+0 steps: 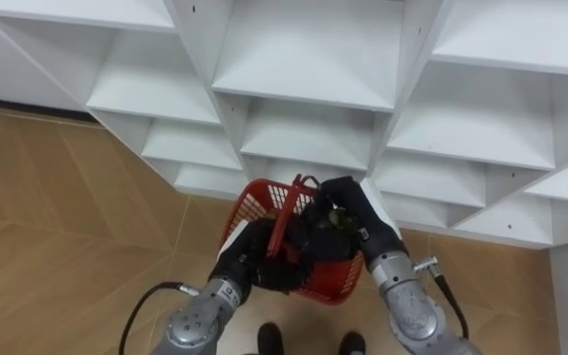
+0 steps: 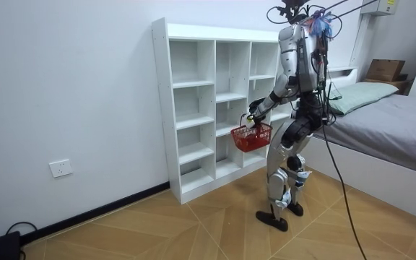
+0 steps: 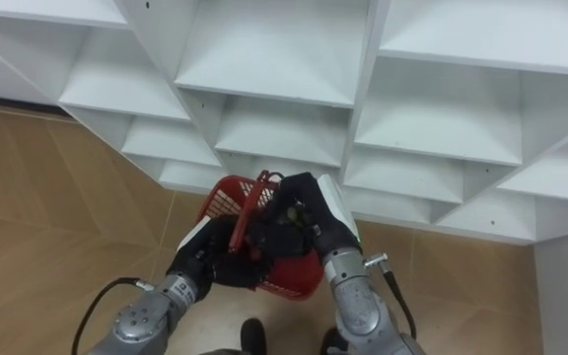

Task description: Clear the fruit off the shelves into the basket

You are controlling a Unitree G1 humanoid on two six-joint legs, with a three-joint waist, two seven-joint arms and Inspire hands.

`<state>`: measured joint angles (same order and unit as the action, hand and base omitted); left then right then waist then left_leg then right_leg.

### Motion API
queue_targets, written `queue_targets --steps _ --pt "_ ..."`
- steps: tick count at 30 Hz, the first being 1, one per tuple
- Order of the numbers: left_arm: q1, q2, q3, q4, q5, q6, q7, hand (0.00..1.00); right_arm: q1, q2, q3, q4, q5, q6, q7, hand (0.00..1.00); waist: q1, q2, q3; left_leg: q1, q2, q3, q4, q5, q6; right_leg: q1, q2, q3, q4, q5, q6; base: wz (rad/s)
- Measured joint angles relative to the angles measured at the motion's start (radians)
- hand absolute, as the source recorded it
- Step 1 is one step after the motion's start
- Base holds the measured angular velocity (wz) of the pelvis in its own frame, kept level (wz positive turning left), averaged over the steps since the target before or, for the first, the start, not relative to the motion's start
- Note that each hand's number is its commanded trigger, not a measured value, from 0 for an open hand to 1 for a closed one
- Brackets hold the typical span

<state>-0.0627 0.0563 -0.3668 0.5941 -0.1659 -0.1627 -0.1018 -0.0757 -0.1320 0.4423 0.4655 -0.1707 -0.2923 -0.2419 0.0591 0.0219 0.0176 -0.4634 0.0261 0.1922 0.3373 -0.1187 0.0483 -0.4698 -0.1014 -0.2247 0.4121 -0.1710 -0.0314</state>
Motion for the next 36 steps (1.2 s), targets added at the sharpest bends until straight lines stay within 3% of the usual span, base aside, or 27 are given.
queue_targets --steps 9,26,36 --pt "0.012 0.000 -0.013 0.000 -0.068 0.000 -0.028 1.00 0.001 0.003 0.001 0.000 0.000 -0.015 -0.007 0.00 0.000 0.008 -0.0004 0.004 0.014 0.000 0.000 -0.003 -0.005 0.019 0.020 0.001 -0.033 0.013 -0.003 -0.01" --pt "0.013 0.000 -0.017 0.000 -0.096 0.000 -0.032 1.00 0.001 0.003 0.001 0.000 0.000 -0.017 -0.007 0.00 -0.006 0.012 0.0008 0.004 0.013 0.000 -0.009 -0.003 -0.006 0.019 0.021 0.001 -0.035 0.013 -0.002 0.00" --pt "0.010 0.001 -0.019 0.000 -0.106 0.000 -0.032 1.00 0.000 0.004 0.006 0.000 0.000 -0.022 -0.021 0.00 -0.016 0.007 0.0056 -0.007 0.013 -0.002 -0.008 -0.005 -0.009 0.009 0.020 -0.002 -0.034 0.010 -0.002 0.00"
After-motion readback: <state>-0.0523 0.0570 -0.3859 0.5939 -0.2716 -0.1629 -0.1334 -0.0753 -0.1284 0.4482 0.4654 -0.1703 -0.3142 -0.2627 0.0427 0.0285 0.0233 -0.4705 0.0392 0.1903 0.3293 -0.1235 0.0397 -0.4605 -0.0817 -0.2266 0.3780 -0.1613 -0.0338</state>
